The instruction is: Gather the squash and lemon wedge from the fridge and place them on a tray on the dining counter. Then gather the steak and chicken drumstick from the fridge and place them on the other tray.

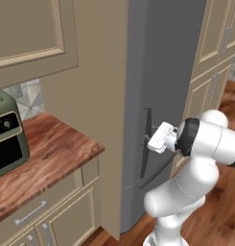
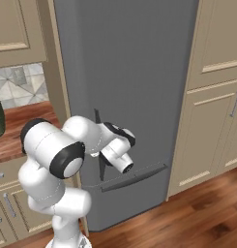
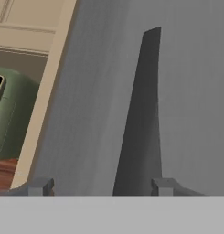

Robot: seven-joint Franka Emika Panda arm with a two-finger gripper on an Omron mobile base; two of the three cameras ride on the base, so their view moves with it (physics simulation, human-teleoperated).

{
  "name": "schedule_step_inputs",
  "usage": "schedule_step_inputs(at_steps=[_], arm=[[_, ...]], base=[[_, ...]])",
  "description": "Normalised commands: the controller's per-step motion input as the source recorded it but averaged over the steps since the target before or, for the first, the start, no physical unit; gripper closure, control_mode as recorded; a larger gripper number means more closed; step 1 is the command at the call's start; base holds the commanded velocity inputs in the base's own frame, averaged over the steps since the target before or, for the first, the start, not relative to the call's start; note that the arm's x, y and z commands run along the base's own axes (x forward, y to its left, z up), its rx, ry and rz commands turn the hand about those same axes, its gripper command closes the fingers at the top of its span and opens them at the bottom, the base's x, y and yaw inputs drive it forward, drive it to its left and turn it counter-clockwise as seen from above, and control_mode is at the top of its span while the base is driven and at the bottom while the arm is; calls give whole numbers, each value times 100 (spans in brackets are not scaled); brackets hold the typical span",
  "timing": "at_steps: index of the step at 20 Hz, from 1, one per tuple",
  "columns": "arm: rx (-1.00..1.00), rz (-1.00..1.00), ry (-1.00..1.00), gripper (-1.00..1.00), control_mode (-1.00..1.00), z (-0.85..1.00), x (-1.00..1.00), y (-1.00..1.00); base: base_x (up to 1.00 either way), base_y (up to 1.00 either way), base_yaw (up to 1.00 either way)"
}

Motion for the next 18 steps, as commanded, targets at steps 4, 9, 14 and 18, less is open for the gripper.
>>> schedule_step_inputs(at_steps=[4, 9, 14, 18], arm=[[0, 0, 0, -100, -100, 3, 15, 0], [0, 0, 0, -100, -100, 0, 5, 0], [0, 0, -3, -100, -100, 2, -7, -1], [0, 0, -1, -100, -100, 1, -5, -8]], base=[[0, 0, 0], [0, 0, 0], [0, 0, 0], [0, 0, 0]])
